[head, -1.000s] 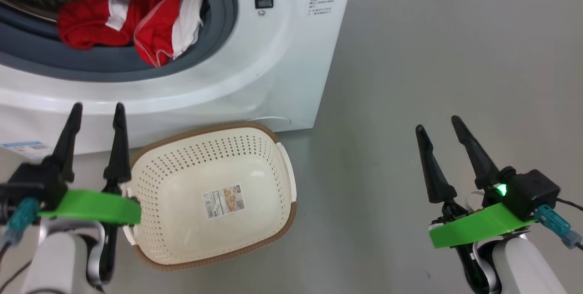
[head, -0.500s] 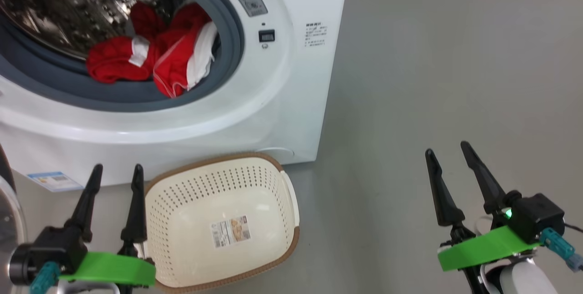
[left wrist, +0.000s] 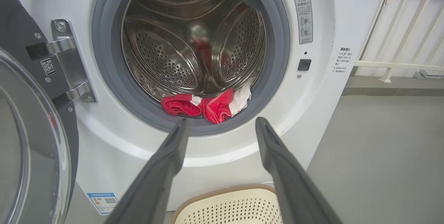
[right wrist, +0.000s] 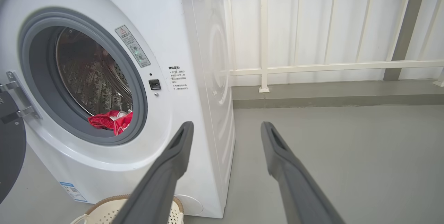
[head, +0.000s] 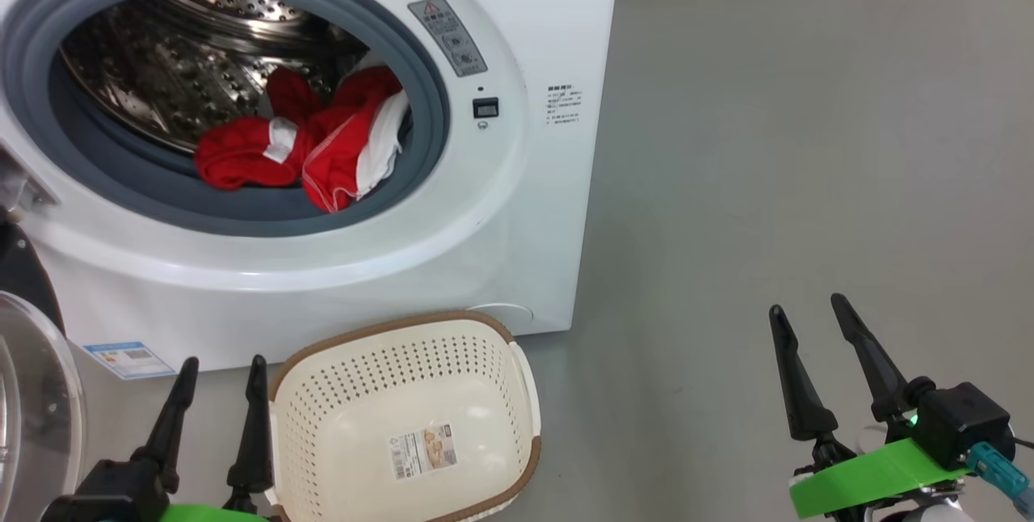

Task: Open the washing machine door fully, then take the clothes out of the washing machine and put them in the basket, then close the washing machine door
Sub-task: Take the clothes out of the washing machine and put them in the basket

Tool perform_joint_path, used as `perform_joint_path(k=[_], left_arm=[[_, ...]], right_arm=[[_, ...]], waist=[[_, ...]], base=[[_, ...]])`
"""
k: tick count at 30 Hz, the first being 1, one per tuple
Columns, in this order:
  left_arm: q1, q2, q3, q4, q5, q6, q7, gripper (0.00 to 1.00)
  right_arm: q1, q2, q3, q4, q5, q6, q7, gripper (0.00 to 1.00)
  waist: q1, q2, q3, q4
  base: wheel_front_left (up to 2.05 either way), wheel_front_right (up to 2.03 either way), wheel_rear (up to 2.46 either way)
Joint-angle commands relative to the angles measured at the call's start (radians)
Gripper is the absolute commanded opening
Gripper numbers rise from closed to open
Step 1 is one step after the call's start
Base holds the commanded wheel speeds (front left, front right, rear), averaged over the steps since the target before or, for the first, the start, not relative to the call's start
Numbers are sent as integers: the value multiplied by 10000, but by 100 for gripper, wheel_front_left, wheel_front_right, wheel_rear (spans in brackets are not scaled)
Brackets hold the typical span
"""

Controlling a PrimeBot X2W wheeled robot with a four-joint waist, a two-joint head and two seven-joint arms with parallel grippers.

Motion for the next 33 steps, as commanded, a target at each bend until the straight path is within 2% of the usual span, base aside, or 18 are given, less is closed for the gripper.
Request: perform_joint_path(k=[1, 18, 33], left_arm=[[-57, 73, 362, -201, 143, -63, -78, 100], [32, -70, 343, -183, 299, -105, -78, 100], [-487, -122, 459, -178, 440, -113, -78, 100]], right_arm=[[-90, -31, 182, -263, -173, 63, -65, 100], [58, -100, 287, -217, -103, 63, -65, 100], [-166, -124, 339, -276, -68, 63, -65, 100]], waist=[[0, 0, -93, 30], [0, 0, -284, 46], [0, 0, 245, 89]], base=[[0, 0, 0], [0, 0, 0], [0, 0, 0]])
